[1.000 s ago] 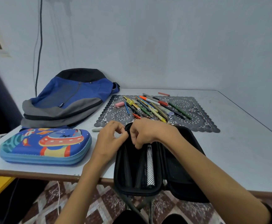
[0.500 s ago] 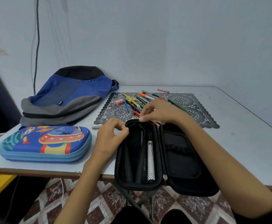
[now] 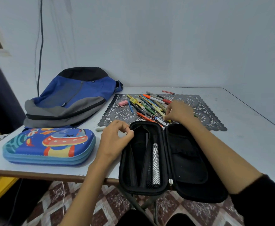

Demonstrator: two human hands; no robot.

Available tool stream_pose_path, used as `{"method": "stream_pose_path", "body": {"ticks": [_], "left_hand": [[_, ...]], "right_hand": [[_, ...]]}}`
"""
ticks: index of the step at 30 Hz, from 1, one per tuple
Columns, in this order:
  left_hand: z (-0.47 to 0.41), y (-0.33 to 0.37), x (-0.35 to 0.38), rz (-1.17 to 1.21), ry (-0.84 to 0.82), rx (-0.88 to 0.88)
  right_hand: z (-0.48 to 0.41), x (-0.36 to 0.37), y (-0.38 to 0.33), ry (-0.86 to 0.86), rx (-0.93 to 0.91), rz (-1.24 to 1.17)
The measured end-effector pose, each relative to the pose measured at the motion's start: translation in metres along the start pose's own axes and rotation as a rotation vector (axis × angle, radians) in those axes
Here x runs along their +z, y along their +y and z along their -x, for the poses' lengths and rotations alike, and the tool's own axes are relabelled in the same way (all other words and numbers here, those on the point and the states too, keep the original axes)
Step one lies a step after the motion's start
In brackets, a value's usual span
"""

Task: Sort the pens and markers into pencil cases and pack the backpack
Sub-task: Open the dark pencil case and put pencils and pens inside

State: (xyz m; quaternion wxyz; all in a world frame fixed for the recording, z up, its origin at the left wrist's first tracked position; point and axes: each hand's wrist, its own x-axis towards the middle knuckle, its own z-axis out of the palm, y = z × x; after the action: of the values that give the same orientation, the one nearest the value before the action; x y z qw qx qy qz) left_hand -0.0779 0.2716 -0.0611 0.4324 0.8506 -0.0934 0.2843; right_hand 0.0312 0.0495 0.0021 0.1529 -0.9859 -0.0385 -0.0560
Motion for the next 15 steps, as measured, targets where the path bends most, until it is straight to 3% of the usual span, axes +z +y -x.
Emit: {"method": "stream_pose_path", "body": {"ticks": [5,11,15], "left_hand": [[0.000,-0.001,0.000,0.007,-0.001,0.004],[0.000,0.000,0.000,0.049,-0.019,0.006],[-0.001,-0.002,-0.001,0.044,-0.022,0.005]], "right_hand": [[-0.010,0.003,-0.006,0.072,-0.056,0.049],[-0.022,0.018,-0.014,-0.033,-0.133,0.263],[-0.024,0.023,-0.009,0.073,-0.097,0.149]]}}
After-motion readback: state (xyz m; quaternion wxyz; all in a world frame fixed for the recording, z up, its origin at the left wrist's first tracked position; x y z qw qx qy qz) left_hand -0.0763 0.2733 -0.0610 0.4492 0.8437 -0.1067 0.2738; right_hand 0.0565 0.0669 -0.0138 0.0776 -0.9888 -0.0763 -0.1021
